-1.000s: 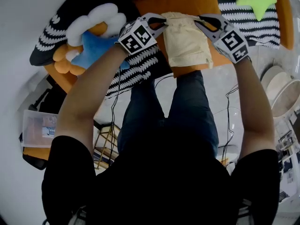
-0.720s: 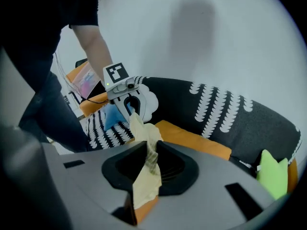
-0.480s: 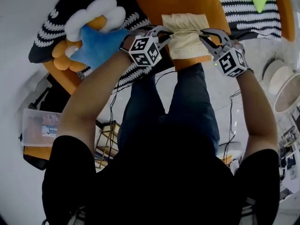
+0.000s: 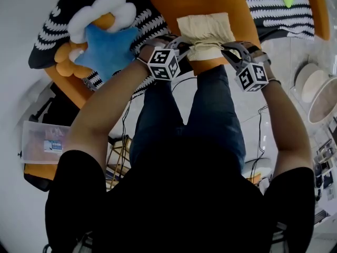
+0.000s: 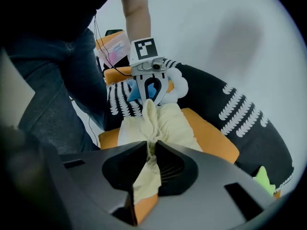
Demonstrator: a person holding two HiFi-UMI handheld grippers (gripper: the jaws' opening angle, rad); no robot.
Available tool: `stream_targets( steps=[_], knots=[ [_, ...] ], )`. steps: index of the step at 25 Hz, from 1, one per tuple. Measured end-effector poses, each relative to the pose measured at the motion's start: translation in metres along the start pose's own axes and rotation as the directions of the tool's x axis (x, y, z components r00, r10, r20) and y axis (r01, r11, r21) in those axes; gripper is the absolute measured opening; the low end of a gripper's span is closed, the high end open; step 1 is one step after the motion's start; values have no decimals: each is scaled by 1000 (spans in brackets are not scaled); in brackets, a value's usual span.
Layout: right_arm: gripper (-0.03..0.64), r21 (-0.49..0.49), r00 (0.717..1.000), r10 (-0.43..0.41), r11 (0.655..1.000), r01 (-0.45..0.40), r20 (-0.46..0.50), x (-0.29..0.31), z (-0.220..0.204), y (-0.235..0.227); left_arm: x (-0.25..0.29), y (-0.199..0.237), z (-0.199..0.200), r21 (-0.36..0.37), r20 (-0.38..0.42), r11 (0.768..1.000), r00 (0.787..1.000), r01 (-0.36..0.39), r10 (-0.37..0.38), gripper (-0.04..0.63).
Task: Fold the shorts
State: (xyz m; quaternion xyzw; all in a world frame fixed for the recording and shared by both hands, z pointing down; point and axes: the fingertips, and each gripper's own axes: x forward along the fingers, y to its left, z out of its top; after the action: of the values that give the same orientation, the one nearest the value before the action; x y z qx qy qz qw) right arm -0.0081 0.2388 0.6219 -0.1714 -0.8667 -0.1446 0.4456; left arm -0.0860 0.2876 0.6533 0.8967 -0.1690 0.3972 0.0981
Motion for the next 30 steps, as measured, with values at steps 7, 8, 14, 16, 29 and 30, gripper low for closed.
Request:
stream_targets(
  steps=[7, 8, 14, 16, 29, 30],
  knots=[
    [63, 3, 998, 19, 1000, -19, -57, 6, -24, 29, 24, -24, 0, 23, -26, 1000, 1000, 1, 0, 23],
    [63, 0, 997, 24, 1000, -25, -67, 8, -29, 33, 29, -27, -1, 35, -36, 999, 999, 2, 0, 23],
    [64, 19, 994, 43, 999, -41, -102, 18, -41, 47, 48, -41, -11, 15, -62, 1000, 998, 11, -10, 23],
    [69, 20, 993, 43, 999, -41, -114, 21, -44, 48, 51, -42, -14, 25, -72, 1000, 997, 12, -10, 23],
    [226, 195, 950, 180, 972, -132, -255, 33, -61, 82, 46, -63, -12, -115, -139, 984, 979, 136, -151, 212],
    [234, 214, 948, 190, 967, -137, -256, 31, -59, 81, 43, -63, -11, -131, -145, 981, 977, 140, -159, 219]
  ],
)
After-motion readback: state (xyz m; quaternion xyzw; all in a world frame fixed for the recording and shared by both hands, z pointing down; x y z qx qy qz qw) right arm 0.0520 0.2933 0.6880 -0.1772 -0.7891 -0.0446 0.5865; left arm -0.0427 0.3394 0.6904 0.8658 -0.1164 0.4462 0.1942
